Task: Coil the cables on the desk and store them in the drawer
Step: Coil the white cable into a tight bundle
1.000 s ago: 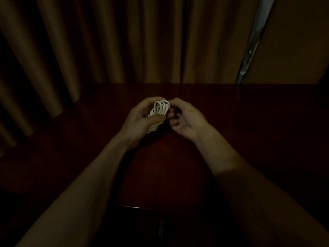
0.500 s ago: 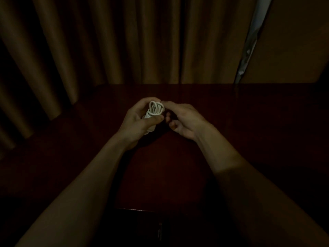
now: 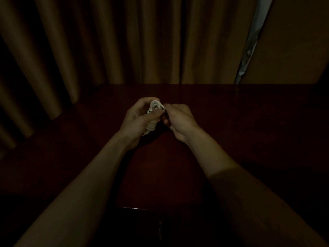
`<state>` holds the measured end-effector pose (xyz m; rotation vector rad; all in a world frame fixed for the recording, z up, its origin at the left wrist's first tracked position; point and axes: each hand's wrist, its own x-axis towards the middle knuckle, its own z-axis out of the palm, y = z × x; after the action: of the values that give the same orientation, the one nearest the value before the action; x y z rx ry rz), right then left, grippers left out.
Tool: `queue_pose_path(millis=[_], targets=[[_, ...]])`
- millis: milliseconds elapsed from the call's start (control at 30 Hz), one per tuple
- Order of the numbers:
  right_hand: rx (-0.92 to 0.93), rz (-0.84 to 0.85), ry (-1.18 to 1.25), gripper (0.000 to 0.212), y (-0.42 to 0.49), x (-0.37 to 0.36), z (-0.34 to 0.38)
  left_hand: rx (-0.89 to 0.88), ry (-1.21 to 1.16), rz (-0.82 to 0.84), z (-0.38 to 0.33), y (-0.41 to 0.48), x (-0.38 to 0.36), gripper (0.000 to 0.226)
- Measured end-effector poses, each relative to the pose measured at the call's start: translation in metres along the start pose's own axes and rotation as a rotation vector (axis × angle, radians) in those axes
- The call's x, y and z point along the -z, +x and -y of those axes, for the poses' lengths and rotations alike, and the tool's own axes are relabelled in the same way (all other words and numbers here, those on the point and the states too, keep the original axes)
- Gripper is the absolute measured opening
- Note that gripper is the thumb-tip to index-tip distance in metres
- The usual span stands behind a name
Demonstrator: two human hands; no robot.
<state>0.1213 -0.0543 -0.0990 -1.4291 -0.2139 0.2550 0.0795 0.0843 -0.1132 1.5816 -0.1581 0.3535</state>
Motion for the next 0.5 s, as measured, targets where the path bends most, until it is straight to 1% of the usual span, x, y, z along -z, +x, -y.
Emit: queue_pose_path(millis=[67,167,233,300,367,433,500], targets=[[0.009,-0.003,0.042,0.026,0.001,0.002,-0.003,0.005,0.019,-0.016,0.002,0.001,0.0,0.034],[-0.019,-0.007,0.132,0.023,0.002,0.008,-0.002,0.047,0.045,-0.018,0.005,0.002,0.0,0.049],[-0.033,-0.001,0.153,0.02,0.001,0.013,-0.001,0.056,0.116,-0.025,0.007,0.002,0.001,0.049],[-0.041,-0.019,0.12,0.019,0.0,0.017,-0.001,0.04,0.21,-0.011,0.009,0.001,0.001,0.041],[-0.024,-0.06,0.021,0.018,0.001,0.02,-0.003,0.024,0.243,-0.016,0.01,-0.001,0.0,0.039],[0.015,-0.102,-0.079,0.018,0.0,0.022,-0.004,0.015,0.283,-0.037,0.008,-0.004,-0.001,0.043],[0.052,-0.116,-0.112,0.023,-0.004,0.026,-0.003,0.002,0.349,-0.054,0.004,-0.006,-0.002,0.05]])
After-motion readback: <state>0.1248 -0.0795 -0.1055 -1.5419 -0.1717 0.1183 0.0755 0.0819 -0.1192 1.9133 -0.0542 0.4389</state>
